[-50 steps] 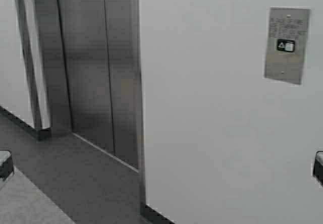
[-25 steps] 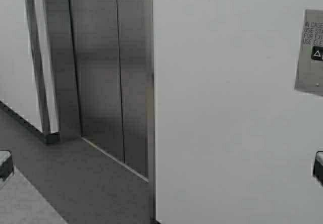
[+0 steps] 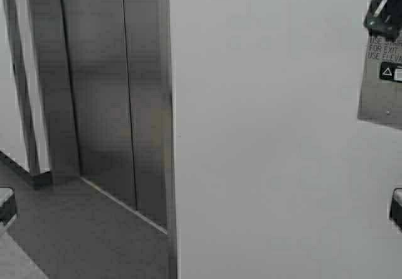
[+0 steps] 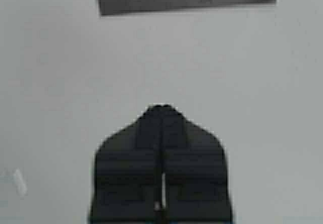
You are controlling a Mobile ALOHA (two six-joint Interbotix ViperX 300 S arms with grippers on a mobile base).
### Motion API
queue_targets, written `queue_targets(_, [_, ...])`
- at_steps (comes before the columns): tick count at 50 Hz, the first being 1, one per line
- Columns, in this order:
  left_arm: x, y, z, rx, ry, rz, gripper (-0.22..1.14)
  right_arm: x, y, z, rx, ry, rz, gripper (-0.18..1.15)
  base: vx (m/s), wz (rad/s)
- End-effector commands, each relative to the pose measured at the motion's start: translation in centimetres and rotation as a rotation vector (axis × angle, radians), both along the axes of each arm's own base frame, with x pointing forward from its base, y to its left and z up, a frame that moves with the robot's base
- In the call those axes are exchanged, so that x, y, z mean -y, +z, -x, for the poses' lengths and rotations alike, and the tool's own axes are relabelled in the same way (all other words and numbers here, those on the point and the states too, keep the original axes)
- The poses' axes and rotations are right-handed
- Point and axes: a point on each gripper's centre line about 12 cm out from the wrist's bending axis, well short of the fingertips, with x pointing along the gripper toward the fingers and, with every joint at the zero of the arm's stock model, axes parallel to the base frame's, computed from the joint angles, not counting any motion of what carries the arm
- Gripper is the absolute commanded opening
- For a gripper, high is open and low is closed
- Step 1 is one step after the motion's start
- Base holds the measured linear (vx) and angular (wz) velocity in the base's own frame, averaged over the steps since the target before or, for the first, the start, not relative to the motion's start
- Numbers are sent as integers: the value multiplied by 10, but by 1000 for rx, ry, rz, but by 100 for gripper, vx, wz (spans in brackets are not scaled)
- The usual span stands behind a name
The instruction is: Navigate to elevator, push the call button, then enter the elevator
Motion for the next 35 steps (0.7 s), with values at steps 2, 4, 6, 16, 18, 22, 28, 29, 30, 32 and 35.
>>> queue_targets(2, [0, 10, -1, 23, -4, 3, 2, -10, -12, -14, 65, 42, 64, 7, 9, -6])
queue_targets(4, [1, 10, -1, 21, -6, 5, 2, -11, -17, -17, 73, 46, 76, 7, 8, -6])
queue_targets(6, [1, 10, 0, 21, -10, 10, 2, -11, -21, -19, 80, 44, 90, 7, 8, -5])
queue_targets(16, [4, 13, 0, 29, -29, 22, 2, -12, -46, -28, 65, 46, 158, 7, 5, -3])
queue_targets(18, [4, 15, 1, 36, -31, 24, 2, -12, -51, -30, 55, 40, 158, 7, 3, 1])
queue_targets(22, [4, 17, 3, 47, -33, 27, 2, -7, -62, -34, 40, 14, 154, 7, 3, 3])
queue_targets(28, [4, 17, 6, 53, -33, 33, 2, 6, -71, -43, 34, -30, 162, 7, 2, 4])
queue_targets(29, [4, 18, 6, 54, -33, 33, 2, 8, -72, -45, 33, -31, 166, 7, 3, 3])
queue_targets(30, [4, 17, 6, 54, -33, 33, 2, 10, -73, -46, 32, -35, 169, 7, 3, 3])
queue_targets(32, [4, 17, 7, 56, -33, 33, 2, 12, -74, -48, 35, -35, 176, 7, 3, 3])
queue_targets(35, [4, 17, 7, 56, -33, 33, 2, 16, -74, -52, 40, -31, 189, 7, 2, 3])
